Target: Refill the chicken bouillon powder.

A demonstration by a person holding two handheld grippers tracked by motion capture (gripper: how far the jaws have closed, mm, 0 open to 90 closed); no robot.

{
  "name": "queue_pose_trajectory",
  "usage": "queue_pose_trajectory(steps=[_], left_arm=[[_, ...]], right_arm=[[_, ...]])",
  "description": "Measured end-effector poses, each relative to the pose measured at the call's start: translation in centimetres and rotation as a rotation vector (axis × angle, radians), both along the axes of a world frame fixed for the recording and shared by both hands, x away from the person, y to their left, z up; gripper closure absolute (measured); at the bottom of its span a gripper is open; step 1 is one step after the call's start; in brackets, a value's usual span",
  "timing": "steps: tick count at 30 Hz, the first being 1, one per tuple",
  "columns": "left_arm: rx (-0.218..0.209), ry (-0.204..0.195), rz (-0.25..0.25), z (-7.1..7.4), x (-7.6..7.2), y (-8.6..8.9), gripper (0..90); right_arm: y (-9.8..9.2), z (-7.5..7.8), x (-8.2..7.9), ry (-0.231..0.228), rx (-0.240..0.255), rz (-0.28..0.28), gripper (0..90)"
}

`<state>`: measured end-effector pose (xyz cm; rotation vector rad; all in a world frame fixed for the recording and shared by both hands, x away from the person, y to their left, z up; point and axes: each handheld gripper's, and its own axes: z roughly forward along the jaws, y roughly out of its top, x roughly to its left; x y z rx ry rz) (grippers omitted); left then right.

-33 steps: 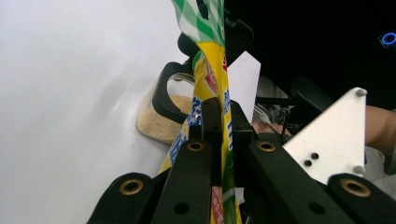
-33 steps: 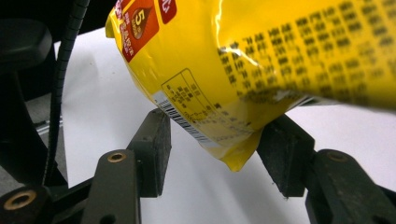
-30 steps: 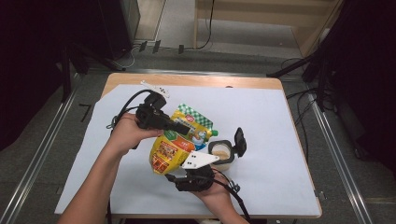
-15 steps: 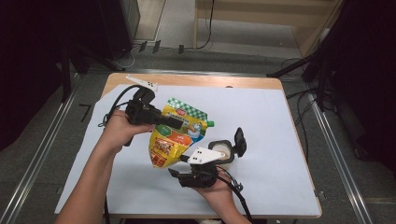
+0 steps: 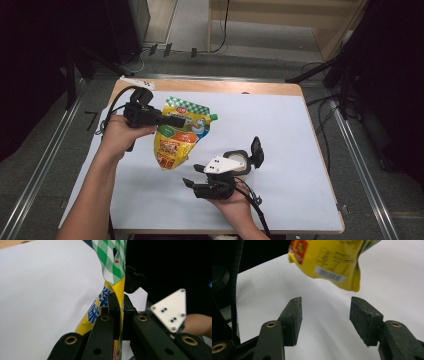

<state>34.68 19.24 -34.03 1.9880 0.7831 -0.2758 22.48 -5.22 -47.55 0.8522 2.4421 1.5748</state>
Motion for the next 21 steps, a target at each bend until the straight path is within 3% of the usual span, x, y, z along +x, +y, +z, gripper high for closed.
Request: queue_pose_trajectory(steps=[8, 14, 18, 21], left_arm=[[0.024, -0.030, 0.075, -1.1, 1.5, -0.3, 90.0], [0.009, -0.129, 0.165, -2.2, 2.5, -0.4, 90.0], [0.044, -0.140, 0.207, -3.4, 3.1, -0.2, 90.0], [0.074, -0.123, 0.200, -4.2, 3.3, 0.0, 90.0]], right_arm=[[-0.1, 0.2, -0.1, 0.003, 0.008, 0.002, 44.8], [-0.2, 0.2, -0.2, -0.003, 0.002, 0.001, 44.8], [-0.3, 0.2, -0.3, 0.000, 0.002, -0.005, 44.9], [-0.3, 0.2, -0.3, -0.002, 0.002, -0.005, 44.9]])
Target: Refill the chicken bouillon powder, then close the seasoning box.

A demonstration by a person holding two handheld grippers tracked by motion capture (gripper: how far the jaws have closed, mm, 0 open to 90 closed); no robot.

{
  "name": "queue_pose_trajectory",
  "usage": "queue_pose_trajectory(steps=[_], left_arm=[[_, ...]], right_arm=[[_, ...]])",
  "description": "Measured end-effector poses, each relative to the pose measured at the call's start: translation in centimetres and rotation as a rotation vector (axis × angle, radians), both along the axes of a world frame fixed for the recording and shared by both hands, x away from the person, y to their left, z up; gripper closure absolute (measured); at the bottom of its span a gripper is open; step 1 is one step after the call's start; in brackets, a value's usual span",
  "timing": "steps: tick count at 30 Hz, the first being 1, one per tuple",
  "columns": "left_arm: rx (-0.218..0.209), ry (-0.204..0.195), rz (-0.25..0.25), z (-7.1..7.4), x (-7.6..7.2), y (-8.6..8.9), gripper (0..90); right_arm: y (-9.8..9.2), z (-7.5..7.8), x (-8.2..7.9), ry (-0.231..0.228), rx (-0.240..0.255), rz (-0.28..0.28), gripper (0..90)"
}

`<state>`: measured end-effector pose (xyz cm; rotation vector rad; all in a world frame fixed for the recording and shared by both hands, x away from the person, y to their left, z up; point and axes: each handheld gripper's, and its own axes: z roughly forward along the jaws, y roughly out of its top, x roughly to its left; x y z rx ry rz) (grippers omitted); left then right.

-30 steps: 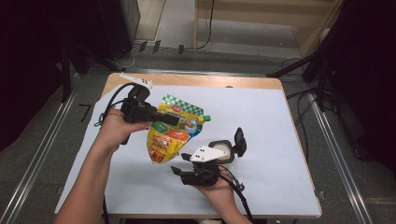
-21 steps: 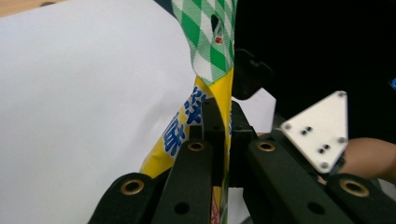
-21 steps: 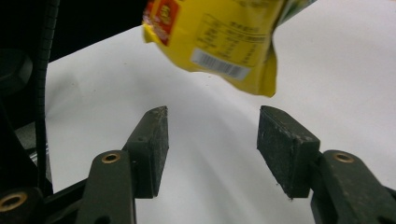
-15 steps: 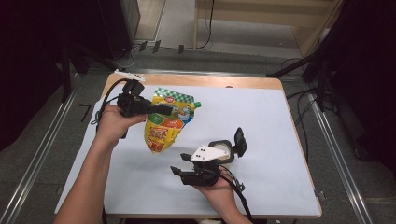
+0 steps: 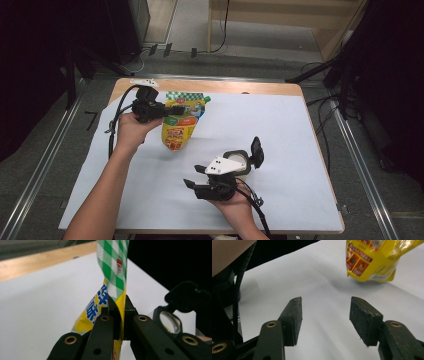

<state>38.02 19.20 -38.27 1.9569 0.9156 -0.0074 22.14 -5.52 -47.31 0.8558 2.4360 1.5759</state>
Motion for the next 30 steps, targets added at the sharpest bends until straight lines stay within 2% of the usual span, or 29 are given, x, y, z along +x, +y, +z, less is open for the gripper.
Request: queue_pose_trajectory(steps=[1, 2, 8, 14, 19, 22, 30], left_arm=[[-0.028, 0.017, -0.011, -0.1, 0.1, 0.2, 90.0], [-0.024, 0.013, 0.000, -0.1, 0.0, 0.2, 90.0], [-0.022, 0.001, -0.008, 0.1, -0.4, 0.6, 88.8], [-0.008, -0.012, -0.030, 0.5, -0.9, 0.8, 79.5], [-0.016, -0.010, -0.037, 0.7, -1.0, 0.8, 72.9], [-0.027, 0.013, -0.046, 0.8, -1.0, 0.9, 67.1], [-0.033, 0.005, -0.046, 1.7, -1.6, 0.8, 62.0]], right_arm=[[0.0, 0.0, 0.0, -0.002, 0.001, 0.001, 44.9], [0.0, 0.0, 0.0, -0.002, 0.001, 0.002, 44.9], [0.2, 0.1, 0.0, -0.001, 0.000, 0.011, 45.2], [0.3, 0.0, -0.1, -0.001, -0.008, 0.019, 45.2], [0.3, 0.0, -0.1, -0.003, -0.010, 0.023, 45.4], [0.2, 0.0, -0.1, -0.002, -0.009, 0.022, 45.6], [0.1, 0.1, 0.1, 0.012, -0.020, 0.022, 45.9]])
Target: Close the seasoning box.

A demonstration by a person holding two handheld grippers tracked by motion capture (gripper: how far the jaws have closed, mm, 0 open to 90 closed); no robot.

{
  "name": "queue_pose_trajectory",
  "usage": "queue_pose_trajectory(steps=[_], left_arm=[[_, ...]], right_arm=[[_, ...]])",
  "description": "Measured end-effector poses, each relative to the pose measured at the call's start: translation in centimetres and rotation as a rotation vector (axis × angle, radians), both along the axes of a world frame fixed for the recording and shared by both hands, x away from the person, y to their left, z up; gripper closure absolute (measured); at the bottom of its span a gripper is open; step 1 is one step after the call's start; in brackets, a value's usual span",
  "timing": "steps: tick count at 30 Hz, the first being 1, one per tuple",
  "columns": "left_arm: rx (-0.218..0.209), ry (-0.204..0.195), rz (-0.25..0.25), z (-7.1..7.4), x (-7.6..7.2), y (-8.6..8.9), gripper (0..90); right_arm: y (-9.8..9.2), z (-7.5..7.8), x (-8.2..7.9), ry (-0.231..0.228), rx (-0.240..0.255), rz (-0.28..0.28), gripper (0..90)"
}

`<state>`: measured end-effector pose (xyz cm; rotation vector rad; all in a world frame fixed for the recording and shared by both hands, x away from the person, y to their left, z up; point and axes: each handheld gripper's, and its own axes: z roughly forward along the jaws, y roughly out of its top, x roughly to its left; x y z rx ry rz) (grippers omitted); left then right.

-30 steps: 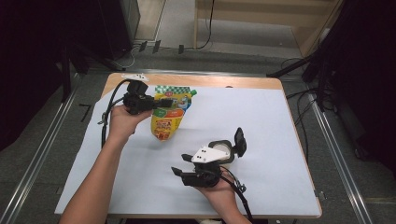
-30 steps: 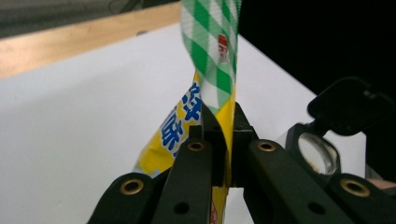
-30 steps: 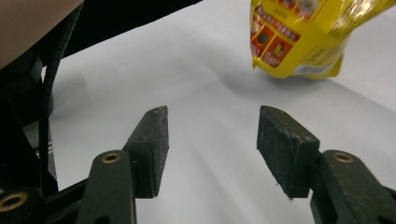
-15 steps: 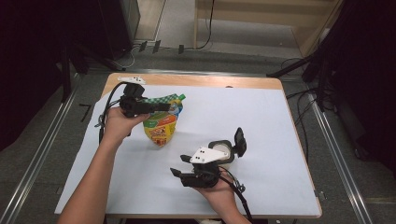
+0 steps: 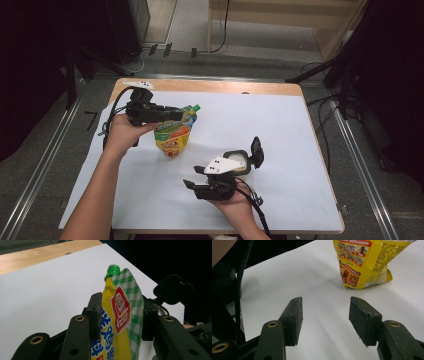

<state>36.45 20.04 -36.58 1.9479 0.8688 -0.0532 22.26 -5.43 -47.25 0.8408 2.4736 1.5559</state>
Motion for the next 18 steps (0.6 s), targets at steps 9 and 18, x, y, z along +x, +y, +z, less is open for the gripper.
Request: queue_pose_trajectory(steps=[9, 18], left_arm=[[-0.001, -0.022, 0.019, 1.2, -0.7, 0.0, 58.9], [-0.023, -0.025, 0.051, 3.0, -1.5, 1.1, 57.4]], right_arm=[[0.0, 0.0, 0.0, -0.002, -0.005, 0.005, 46.1], [-0.2, 0.5, 0.1, 0.005, -0.002, 0.010, 47.3]])
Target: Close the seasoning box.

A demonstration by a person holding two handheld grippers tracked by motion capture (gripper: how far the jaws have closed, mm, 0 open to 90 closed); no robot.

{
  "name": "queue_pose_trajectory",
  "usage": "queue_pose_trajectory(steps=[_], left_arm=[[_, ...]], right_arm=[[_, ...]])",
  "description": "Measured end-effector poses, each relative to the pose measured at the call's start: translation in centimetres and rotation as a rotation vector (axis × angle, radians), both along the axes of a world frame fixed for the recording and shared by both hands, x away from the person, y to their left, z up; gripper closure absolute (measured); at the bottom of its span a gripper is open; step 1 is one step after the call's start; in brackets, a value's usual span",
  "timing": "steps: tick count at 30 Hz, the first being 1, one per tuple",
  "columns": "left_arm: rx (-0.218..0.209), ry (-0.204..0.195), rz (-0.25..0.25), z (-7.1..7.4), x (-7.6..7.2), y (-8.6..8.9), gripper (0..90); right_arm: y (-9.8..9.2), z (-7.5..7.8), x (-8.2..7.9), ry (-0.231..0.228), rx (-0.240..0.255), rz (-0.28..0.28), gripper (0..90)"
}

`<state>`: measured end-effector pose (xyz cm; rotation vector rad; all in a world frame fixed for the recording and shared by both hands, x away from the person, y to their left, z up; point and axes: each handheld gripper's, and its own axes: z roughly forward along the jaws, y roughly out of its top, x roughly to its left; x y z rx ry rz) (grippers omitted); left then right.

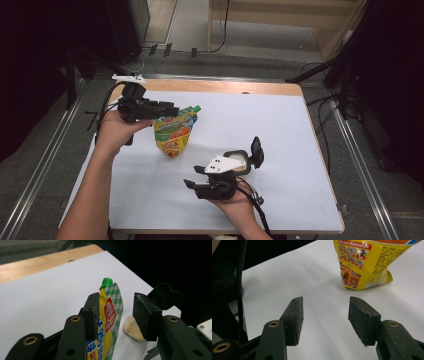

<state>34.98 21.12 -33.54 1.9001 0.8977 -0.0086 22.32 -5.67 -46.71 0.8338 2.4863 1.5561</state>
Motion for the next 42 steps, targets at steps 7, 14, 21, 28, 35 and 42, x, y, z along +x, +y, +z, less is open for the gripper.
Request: queue_pose_trajectory(steps=[7, 14, 21, 28, 35, 42], left_arm=[[-0.028, -0.009, 0.049, 0.7, -0.3, 1.7, 55.1], [-0.028, 0.002, 0.088, 0.4, 0.1, 3.4, 53.1], [0.013, 0.007, 0.133, -0.4, 0.5, 4.1, 49.4], [0.013, 0.024, 0.132, -1.4, 0.8, 4.7, 43.9], [0.028, 0.044, 0.148, -2.3, 1.2, 4.8, 41.0], [0.034, 0.064, 0.147, -3.0, 1.5, 4.9, 40.0]], right_arm=[[-0.5, 0.8, 0.1, 0.008, 0.004, 0.001, 48.9], [-1.4, 1.7, 0.4, 0.025, 0.001, 0.005, 52.5], [-2.9, 3.0, 0.7, 0.029, 0.012, -0.005, 57.4], [-4.7, 4.3, 1.2, 0.032, 0.030, -0.027, 61.3], [-6.2, 5.2, 1.5, 0.040, 0.026, -0.049, 67.7], [-7.5, 6.1, 1.9, 0.042, 0.023, -0.068, 76.5]])
